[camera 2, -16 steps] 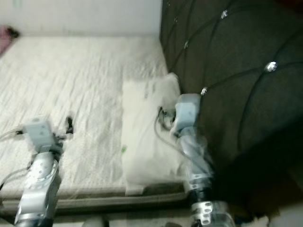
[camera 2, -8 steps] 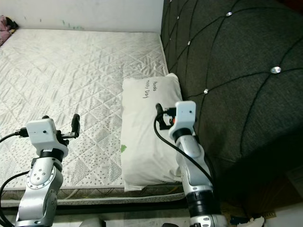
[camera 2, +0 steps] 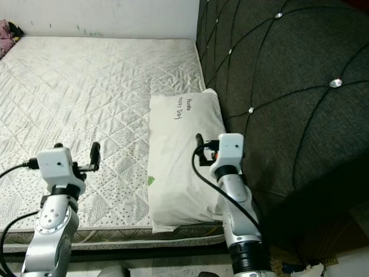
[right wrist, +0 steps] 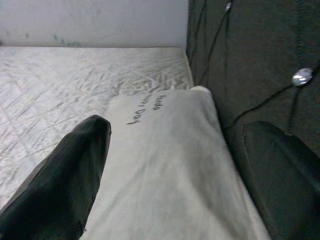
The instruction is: Clean up the room
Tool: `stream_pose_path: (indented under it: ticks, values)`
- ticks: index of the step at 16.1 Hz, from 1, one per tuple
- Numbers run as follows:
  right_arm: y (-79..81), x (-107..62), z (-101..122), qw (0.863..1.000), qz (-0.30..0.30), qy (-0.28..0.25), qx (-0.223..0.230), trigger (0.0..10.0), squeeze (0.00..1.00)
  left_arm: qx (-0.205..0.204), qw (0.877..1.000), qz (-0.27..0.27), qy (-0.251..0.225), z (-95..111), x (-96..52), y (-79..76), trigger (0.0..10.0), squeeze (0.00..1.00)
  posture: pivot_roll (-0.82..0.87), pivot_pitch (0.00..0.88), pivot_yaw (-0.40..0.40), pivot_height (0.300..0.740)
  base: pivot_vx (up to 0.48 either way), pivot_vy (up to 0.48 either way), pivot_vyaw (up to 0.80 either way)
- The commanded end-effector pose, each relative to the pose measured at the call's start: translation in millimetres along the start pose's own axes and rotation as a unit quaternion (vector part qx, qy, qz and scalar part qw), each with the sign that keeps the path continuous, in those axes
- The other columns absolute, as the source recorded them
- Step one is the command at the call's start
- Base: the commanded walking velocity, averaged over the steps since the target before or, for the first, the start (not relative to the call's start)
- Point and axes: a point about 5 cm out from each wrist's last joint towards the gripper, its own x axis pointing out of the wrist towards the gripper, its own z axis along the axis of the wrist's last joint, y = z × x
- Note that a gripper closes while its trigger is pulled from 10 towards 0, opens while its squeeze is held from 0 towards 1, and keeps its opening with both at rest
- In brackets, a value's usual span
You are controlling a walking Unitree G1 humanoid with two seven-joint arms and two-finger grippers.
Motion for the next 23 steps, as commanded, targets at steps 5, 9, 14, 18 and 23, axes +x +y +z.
stream_pose_path:
  ticks: [5,9,14,18,23]
  values:
    - [-10.7,-4.5,-0.6,1.0,-0.026,-0.001,0.01,10.0,0.0,-0.014,1.0,0.0,0.008,-8.7,-2.1,9.0,10.0,0.0,-0.04,0.042,-0.001,0.74,0.0,0.0,0.0]
    - [-14.7,-5.2,-9.7,0.999,-0.041,0.025,0.008,10.0,0.0,-0.005,1.0,-0.006,-0.002,-7.8,-1.7,6.6,10.0,0.0,-0.04,0.038,-0.003,0.74,0.0,0.0,0.0]
    - [-14.4,-3.0,-9.0,0.999,-0.034,0.029,0.003,10.0,0.0,-0.011,1.0,-0.007,0.003,-8.9,-0.4,4.8,10.0,0.0,-0.04,0.054,-0.015,0.74,0.0,0.064,-0.08]
    - [-14.4,-2.5,-7.7,0.999,-0.03,0.027,0.002,10.0,0.0,-0.017,1.0,-0.018,0.004,-8.6,0.1,1.5,10.0,0.0,-0.05,0.055,-0.014,0.74,0.0,0.47,-0.12]
    - [-12.8,-1.4,-5.4,1.0,-0.02,0.022,0.003,10.0,0.0,-0.036,0.999,-0.029,0.006,-8.7,0.8,-1.6,10.0,0.0,-0.06,0.066,-0.013,0.74,0.0,0.48,0.0]
